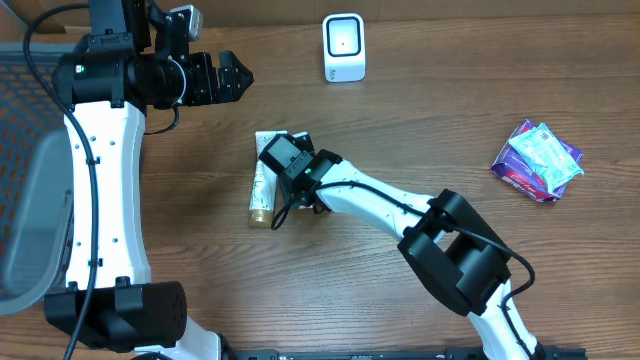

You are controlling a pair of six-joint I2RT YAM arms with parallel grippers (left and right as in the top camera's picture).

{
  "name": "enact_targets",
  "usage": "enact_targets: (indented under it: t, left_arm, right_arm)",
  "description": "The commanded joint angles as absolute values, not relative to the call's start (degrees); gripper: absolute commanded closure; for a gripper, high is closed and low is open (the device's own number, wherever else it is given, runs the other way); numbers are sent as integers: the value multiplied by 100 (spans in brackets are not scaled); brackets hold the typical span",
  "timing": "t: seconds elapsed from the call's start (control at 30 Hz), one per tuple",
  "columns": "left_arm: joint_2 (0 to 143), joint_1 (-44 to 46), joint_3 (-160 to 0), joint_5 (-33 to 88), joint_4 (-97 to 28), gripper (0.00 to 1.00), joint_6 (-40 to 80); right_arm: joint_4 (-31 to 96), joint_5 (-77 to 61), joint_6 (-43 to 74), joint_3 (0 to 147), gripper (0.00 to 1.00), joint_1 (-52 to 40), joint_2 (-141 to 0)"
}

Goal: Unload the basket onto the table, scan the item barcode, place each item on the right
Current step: 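Lift the green juice box with the right gripper, then hold the green juice box's barcode up to the white scanner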

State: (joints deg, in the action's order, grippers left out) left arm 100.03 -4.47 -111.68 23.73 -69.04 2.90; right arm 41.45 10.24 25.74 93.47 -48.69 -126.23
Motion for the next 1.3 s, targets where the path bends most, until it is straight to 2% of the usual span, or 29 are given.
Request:
enact_targets:
  t: [0.0,0.1,0.33,0.53,0.63,0.7,0.77,1.1,1.27]
  left_arm:
    - [10018,-410,-11170,2377,-6895,0,322]
    - [10018,-410,-11170,2377,-6897,0,322]
    - [10018,-410,-11170,2377,-6895,1,322]
    - [10018,-410,-11170,2377,-6897,0,322]
    - [10018,-410,-11170,2377,-6895,0,322]
    - [10018,-410,-11170,2377,-6897,0,322]
    - [10018,-410,-11170,2377,-6895,0,322]
    - [10018,-410,-11170,2377,-6895,0,322]
    - [10018,-410,-11170,2377,-6897,0,322]
  right_arm:
    - [4370,475,2740,9277,84,-4556,-12350]
    - [4584,-202,2679,9277,84,-4174,-12195]
    - [4814,-2440,1452,9100,81,-3129,-12195]
    - [4862,-2792,1022,8718,76,-2543,-12195]
    - [4904,-2620,906,8615,60,-2366,-12195]
    - [4991,-2329,886,8615,39,-2300,-12195]
    - [5162,-2018,821,8617,34,-2259,-12195]
    - [5745,-1747,270,8595,34,-2449,-12195]
    - [5588,-1653,274,8532,46,-2464,-12254]
